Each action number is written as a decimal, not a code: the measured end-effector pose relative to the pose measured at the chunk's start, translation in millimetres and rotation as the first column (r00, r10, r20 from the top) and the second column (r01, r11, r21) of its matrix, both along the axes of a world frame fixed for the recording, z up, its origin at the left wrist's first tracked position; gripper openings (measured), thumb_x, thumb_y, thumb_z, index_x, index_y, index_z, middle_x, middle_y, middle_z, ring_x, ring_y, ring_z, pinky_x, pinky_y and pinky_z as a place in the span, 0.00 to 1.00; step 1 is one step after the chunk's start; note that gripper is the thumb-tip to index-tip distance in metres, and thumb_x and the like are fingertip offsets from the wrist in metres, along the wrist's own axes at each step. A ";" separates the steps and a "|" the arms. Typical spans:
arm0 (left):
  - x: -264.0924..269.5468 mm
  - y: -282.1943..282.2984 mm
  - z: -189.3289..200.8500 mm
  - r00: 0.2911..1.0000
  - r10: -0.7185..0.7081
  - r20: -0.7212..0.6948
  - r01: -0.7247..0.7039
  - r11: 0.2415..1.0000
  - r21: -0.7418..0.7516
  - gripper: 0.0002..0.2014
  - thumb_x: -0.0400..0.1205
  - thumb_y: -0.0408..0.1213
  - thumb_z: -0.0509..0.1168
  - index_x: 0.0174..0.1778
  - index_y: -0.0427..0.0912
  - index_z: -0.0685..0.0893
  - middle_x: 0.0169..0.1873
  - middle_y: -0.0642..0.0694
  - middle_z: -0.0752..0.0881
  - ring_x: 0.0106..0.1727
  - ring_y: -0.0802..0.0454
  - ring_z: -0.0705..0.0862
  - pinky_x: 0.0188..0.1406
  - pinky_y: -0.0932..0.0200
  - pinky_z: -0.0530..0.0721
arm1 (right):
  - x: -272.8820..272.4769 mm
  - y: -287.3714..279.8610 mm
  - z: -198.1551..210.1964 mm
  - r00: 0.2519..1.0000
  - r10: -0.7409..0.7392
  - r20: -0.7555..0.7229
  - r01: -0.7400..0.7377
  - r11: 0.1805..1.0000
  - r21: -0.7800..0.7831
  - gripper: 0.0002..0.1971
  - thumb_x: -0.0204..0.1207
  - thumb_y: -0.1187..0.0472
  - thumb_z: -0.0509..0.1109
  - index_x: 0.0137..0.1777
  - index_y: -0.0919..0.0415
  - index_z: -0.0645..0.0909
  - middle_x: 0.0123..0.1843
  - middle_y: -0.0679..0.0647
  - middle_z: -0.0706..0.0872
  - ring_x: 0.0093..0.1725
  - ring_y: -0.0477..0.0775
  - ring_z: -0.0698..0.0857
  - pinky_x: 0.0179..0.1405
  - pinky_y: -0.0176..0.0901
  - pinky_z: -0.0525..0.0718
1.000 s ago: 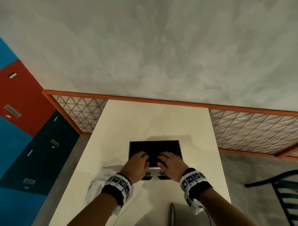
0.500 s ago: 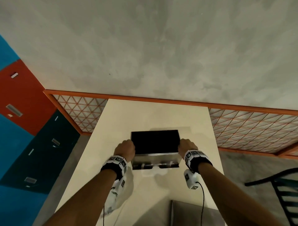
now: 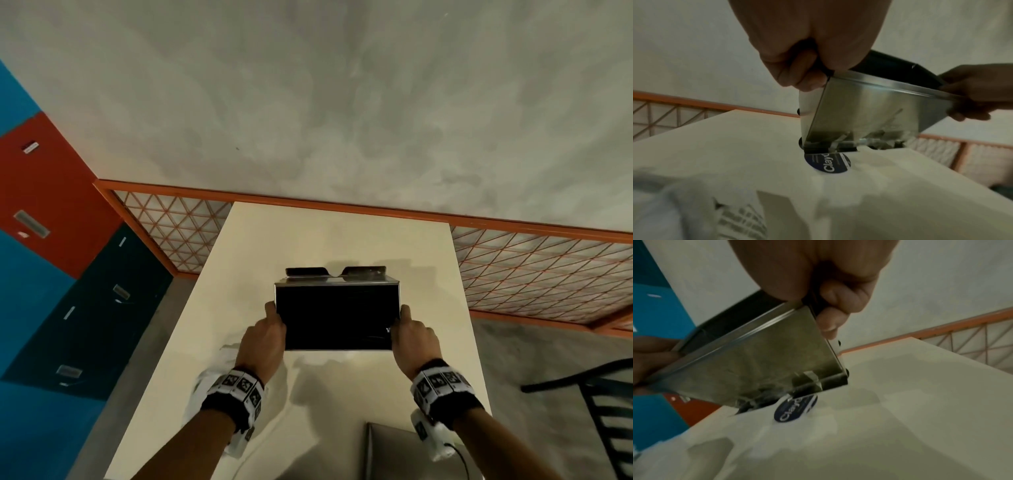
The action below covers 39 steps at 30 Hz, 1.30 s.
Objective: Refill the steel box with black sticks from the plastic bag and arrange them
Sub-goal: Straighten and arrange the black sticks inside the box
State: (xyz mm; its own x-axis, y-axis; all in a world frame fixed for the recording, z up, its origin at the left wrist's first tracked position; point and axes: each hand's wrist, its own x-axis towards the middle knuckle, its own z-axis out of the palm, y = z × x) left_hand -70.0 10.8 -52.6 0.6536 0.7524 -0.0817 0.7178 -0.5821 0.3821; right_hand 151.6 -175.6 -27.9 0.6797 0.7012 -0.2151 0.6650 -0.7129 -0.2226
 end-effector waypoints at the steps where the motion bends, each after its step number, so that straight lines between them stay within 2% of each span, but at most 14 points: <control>1: 1.4 -0.1 -0.9 1.000 -0.003 0.003 0.003 1.000 -0.010 0.07 0.90 0.35 0.53 0.61 0.39 0.69 0.43 0.39 0.88 0.40 0.31 0.88 0.35 0.46 0.80 | -0.5 0.1 -1.3 1.000 -0.003 -0.002 0.003 1.000 0.002 0.10 0.84 0.61 0.55 0.62 0.61 0.66 0.49 0.63 0.88 0.48 0.70 0.87 0.41 0.53 0.77; 4: 8.0 6.3 -9.6 0.997 -0.033 -0.065 0.033 0.999 -0.008 0.10 0.88 0.33 0.50 0.63 0.40 0.70 0.47 0.40 0.86 0.42 0.34 0.87 0.35 0.48 0.78 | 6.5 7.1 -9.0 0.999 -0.025 -0.034 0.025 1.000 -0.001 0.08 0.82 0.64 0.55 0.59 0.62 0.67 0.50 0.64 0.88 0.48 0.70 0.86 0.40 0.51 0.74; 6: 6.8 4.6 -13.9 0.998 -0.025 -0.050 0.022 0.998 -0.056 0.09 0.88 0.35 0.50 0.64 0.40 0.69 0.47 0.39 0.86 0.42 0.33 0.87 0.35 0.49 0.76 | 2.6 4.6 -13.5 0.998 -0.019 -0.065 0.018 1.000 -0.021 0.08 0.82 0.64 0.55 0.59 0.62 0.66 0.49 0.64 0.88 0.47 0.70 0.87 0.39 0.51 0.74; 8: 5.6 -3.3 -12.9 1.000 0.007 -0.010 -0.008 0.994 -0.111 0.07 0.90 0.36 0.51 0.62 0.40 0.68 0.43 0.38 0.88 0.42 0.31 0.87 0.36 0.46 0.80 | -1.4 -1.8 -17.6 0.995 -0.029 -0.090 0.025 0.999 -0.042 0.08 0.81 0.64 0.55 0.59 0.62 0.66 0.49 0.64 0.88 0.47 0.70 0.86 0.39 0.51 0.74; 11: 8.6 -11.0 -10.2 1.000 0.015 -0.006 -0.015 0.989 -0.148 0.07 0.90 0.36 0.52 0.61 0.40 0.70 0.45 0.37 0.88 0.45 0.31 0.88 0.41 0.43 0.83 | 1.3 -0.6 -6.7 0.992 -0.062 -0.113 0.054 0.996 -0.076 0.09 0.82 0.63 0.55 0.60 0.62 0.68 0.53 0.65 0.87 0.51 0.71 0.86 0.43 0.52 0.77; 15: 1.8 12.5 -16.1 0.988 0.154 0.000 -0.149 0.956 -0.252 0.12 0.91 0.39 0.53 0.65 0.37 0.74 0.53 0.31 0.87 0.52 0.29 0.87 0.48 0.43 0.82 | -9.6 28.9 27.8 0.999 0.033 0.016 -0.031 0.995 -0.094 0.13 0.82 0.59 0.59 0.64 0.63 0.70 0.56 0.61 0.87 0.57 0.66 0.86 0.49 0.52 0.82; 17: -3.0 18.5 -13.6 0.988 0.157 -0.014 -0.155 0.951 -0.269 0.12 0.91 0.38 0.53 0.66 0.37 0.74 0.54 0.31 0.87 0.53 0.28 0.87 0.50 0.41 0.83 | -16.1 38.9 43.4 0.989 0.088 0.119 -0.075 0.992 -0.105 0.16 0.81 0.59 0.60 0.67 0.63 0.68 0.54 0.58 0.88 0.55 0.63 0.87 0.44 0.50 0.81; 18: -3.7 17.9 -9.4 0.987 0.158 0.000 -0.152 0.951 -0.268 0.11 0.91 0.38 0.53 0.65 0.37 0.73 0.53 0.31 0.87 0.52 0.28 0.87 0.47 0.43 0.82 | -15.1 40.2 45.6 0.989 0.085 0.121 -0.073 0.993 -0.097 0.16 0.81 0.59 0.60 0.67 0.62 0.67 0.53 0.58 0.87 0.53 0.63 0.87 0.42 0.50 0.80; 21: 2.6 16.0 -0.1 0.985 0.162 0.060 -0.143 0.960 -0.240 0.09 0.91 0.37 0.52 0.63 0.37 0.73 0.52 0.31 0.86 0.52 0.27 0.85 0.44 0.47 0.75 | -2.1 33.8 39.7 0.999 0.039 0.022 -0.038 0.997 -0.065 0.12 0.82 0.60 0.58 0.63 0.61 0.67 0.53 0.61 0.86 0.52 0.66 0.86 0.40 0.50 0.78; 27: -0.1 5.2 -6.2 0.991 0.124 0.040 -0.111 0.965 -0.239 0.09 0.92 0.38 0.51 0.61 0.38 0.72 0.51 0.32 0.87 0.51 0.29 0.86 0.48 0.41 0.83 | 4.8 21.2 7.3 0.997 0.035 -0.065 -0.039 0.997 -0.063 0.11 0.82 0.60 0.59 0.62 0.62 0.68 0.52 0.64 0.86 0.50 0.70 0.86 0.38 0.49 0.75; 33: 2.6 -13.5 -13.5 0.999 0.047 -0.022 -0.050 0.982 -0.184 0.10 0.92 0.38 0.49 0.63 0.38 0.71 0.51 0.34 0.87 0.51 0.30 0.87 0.43 0.48 0.75 | 6.2 0.0 -13.0 0.983 -0.059 -0.172 0.051 0.997 -0.056 0.09 0.83 0.58 0.57 0.59 0.59 0.68 0.48 0.63 0.86 0.46 0.69 0.85 0.42 0.54 0.83; 36: 10.4 -7.9 -6.9 0.997 0.030 -0.064 -0.042 0.978 -0.203 0.11 0.92 0.38 0.49 0.65 0.37 0.71 0.54 0.34 0.86 0.54 0.30 0.86 0.49 0.46 0.78 | 12.8 4.4 -11.7 0.971 -0.094 -0.219 0.074 0.992 -0.102 0.08 0.82 0.57 0.56 0.57 0.58 0.71 0.49 0.61 0.86 0.45 0.68 0.86 0.42 0.56 0.86; 39: 27.9 13.7 12.2 0.995 0.027 -0.094 -0.042 0.985 -0.167 0.12 0.92 0.36 0.52 0.66 0.34 0.73 0.59 0.33 0.85 0.59 0.30 0.85 0.54 0.45 0.78 | 28.6 30.0 0.3 0.982 -0.058 -0.178 0.038 0.993 -0.114 0.11 0.83 0.58 0.58 0.57 0.63 0.77 0.55 0.63 0.87 0.51 0.68 0.86 0.43 0.53 0.84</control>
State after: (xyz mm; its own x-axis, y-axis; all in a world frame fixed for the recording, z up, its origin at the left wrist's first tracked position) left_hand -42.2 24.4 -40.3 0.6115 0.7448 -0.2672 0.7728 -0.4894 0.4042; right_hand 180.2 -145.5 -27.6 0.6548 0.6341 -0.4113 0.5853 -0.7697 -0.2549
